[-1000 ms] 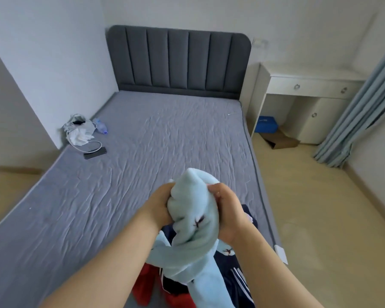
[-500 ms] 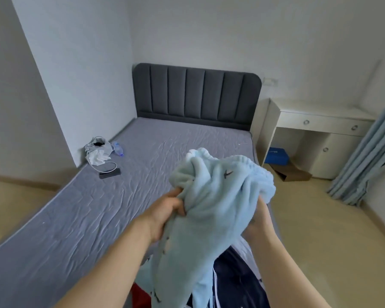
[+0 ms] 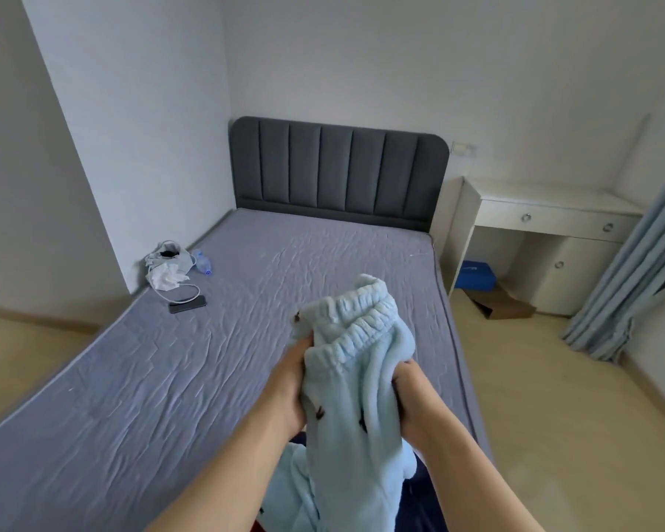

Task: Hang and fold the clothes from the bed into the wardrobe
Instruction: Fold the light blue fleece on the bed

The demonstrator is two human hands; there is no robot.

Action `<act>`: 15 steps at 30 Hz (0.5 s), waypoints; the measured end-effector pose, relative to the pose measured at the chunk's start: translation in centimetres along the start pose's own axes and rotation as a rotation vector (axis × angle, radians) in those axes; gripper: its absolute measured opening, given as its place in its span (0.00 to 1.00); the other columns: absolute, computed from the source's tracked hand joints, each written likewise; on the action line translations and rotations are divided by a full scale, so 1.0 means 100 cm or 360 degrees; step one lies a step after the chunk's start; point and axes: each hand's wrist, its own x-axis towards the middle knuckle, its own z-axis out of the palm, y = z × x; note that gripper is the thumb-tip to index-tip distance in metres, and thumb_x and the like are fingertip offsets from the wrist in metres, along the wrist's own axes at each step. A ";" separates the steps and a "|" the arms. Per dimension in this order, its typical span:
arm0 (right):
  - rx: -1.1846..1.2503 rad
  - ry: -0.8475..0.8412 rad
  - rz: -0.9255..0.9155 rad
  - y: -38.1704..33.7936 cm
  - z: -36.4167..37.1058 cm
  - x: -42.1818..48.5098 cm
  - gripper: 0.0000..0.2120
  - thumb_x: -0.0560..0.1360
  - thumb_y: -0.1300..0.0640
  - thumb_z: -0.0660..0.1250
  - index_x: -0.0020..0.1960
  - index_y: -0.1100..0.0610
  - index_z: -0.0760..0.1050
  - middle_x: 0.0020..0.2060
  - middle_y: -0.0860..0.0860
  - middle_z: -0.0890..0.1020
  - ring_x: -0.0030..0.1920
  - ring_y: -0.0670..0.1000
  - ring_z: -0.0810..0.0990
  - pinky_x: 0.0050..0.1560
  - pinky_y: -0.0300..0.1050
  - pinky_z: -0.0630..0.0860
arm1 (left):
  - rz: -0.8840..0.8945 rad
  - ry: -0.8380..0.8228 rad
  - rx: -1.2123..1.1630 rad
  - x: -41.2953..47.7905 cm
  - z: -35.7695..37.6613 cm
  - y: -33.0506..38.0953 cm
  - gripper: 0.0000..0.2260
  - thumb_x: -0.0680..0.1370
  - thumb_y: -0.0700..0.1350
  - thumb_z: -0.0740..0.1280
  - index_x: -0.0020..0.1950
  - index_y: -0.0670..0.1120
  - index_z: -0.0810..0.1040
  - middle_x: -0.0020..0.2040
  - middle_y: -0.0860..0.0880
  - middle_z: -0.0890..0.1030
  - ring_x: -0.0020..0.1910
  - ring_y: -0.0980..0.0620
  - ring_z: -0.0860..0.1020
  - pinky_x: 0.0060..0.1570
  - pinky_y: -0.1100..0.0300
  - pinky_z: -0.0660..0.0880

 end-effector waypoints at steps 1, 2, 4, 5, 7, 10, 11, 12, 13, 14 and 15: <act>0.0046 0.0057 -0.0024 -0.003 -0.002 -0.005 0.12 0.76 0.65 0.57 0.47 0.59 0.78 0.40 0.58 0.81 0.43 0.57 0.79 0.44 0.51 0.76 | 0.0038 -0.0020 -0.0024 0.000 0.003 0.001 0.14 0.77 0.52 0.62 0.52 0.44 0.80 0.44 0.44 0.85 0.44 0.47 0.83 0.47 0.52 0.79; 0.0084 0.0110 -0.0084 -0.001 -0.008 0.000 0.13 0.76 0.64 0.56 0.43 0.58 0.80 0.37 0.57 0.81 0.41 0.56 0.80 0.43 0.50 0.76 | 0.0087 -0.0029 -0.0058 -0.001 0.005 0.003 0.14 0.76 0.50 0.63 0.53 0.42 0.80 0.49 0.41 0.83 0.48 0.45 0.82 0.50 0.51 0.78; 0.0308 0.0156 -0.0129 0.001 -0.018 0.002 0.16 0.75 0.58 0.59 0.34 0.55 0.81 0.32 0.55 0.82 0.35 0.54 0.81 0.39 0.48 0.76 | 0.0252 0.0024 -0.0030 0.004 0.007 0.006 0.10 0.76 0.45 0.64 0.51 0.41 0.80 0.48 0.39 0.83 0.44 0.46 0.82 0.42 0.55 0.79; 0.0440 0.0158 -0.0151 -0.001 -0.020 -0.001 0.18 0.74 0.54 0.60 0.30 0.54 0.81 0.30 0.54 0.82 0.33 0.52 0.81 0.36 0.47 0.76 | 0.0345 0.0077 -0.0002 0.006 0.008 0.007 0.08 0.75 0.42 0.65 0.49 0.41 0.80 0.45 0.41 0.83 0.40 0.48 0.82 0.36 0.58 0.78; 0.0622 0.0082 -0.0241 -0.004 -0.023 -0.002 0.20 0.75 0.46 0.60 0.32 0.54 0.82 0.34 0.55 0.84 0.35 0.53 0.84 0.38 0.47 0.79 | 0.0470 0.0222 0.0098 0.004 0.013 0.009 0.04 0.73 0.39 0.66 0.45 0.43 0.80 0.39 0.44 0.83 0.35 0.50 0.82 0.29 0.60 0.77; 0.0430 0.0153 -0.0284 -0.008 -0.024 0.000 0.21 0.75 0.42 0.63 0.58 0.56 0.78 0.53 0.61 0.81 0.53 0.59 0.82 0.50 0.56 0.79 | 0.0539 0.0568 0.0202 0.004 0.017 0.004 0.07 0.71 0.36 0.69 0.41 0.47 0.75 0.35 0.47 0.79 0.32 0.50 0.77 0.30 0.59 0.74; 0.0272 0.0226 -0.0270 -0.009 -0.024 0.001 0.22 0.74 0.45 0.66 0.63 0.58 0.72 0.57 0.60 0.78 0.55 0.60 0.79 0.52 0.57 0.78 | 0.0565 0.0672 0.0232 0.004 0.018 0.002 0.08 0.71 0.36 0.69 0.41 0.48 0.74 0.35 0.47 0.78 0.32 0.50 0.76 0.30 0.59 0.72; 0.0096 0.0286 -0.0237 -0.007 -0.024 0.002 0.21 0.73 0.49 0.69 0.61 0.58 0.70 0.55 0.58 0.78 0.53 0.59 0.79 0.50 0.55 0.79 | 0.0594 0.0745 0.0283 0.003 0.018 0.001 0.09 0.70 0.35 0.69 0.40 0.48 0.73 0.35 0.48 0.77 0.32 0.51 0.75 0.31 0.59 0.71; -0.0086 0.0338 -0.0196 -0.006 -0.025 0.003 0.18 0.72 0.53 0.70 0.57 0.58 0.71 0.50 0.57 0.79 0.48 0.57 0.80 0.45 0.51 0.79 | 0.0632 0.0798 0.0319 0.003 0.017 0.000 0.10 0.70 0.34 0.68 0.40 0.49 0.72 0.35 0.48 0.77 0.32 0.51 0.74 0.31 0.59 0.69; -0.0241 0.0402 -0.0154 -0.005 -0.026 0.003 0.13 0.71 0.56 0.70 0.52 0.59 0.72 0.44 0.56 0.79 0.43 0.54 0.79 0.40 0.48 0.77 | 0.0652 0.0825 0.0330 0.001 0.017 0.000 0.11 0.70 0.33 0.67 0.40 0.49 0.72 0.35 0.49 0.76 0.32 0.51 0.73 0.31 0.59 0.68; -0.0355 0.0464 -0.0112 -0.003 -0.027 0.003 0.09 0.70 0.58 0.69 0.49 0.59 0.72 0.40 0.55 0.77 0.39 0.53 0.77 0.37 0.46 0.75 | 0.0675 0.0833 0.0337 0.001 0.016 0.001 0.11 0.70 0.32 0.66 0.39 0.49 0.72 0.34 0.49 0.76 0.32 0.51 0.73 0.31 0.59 0.67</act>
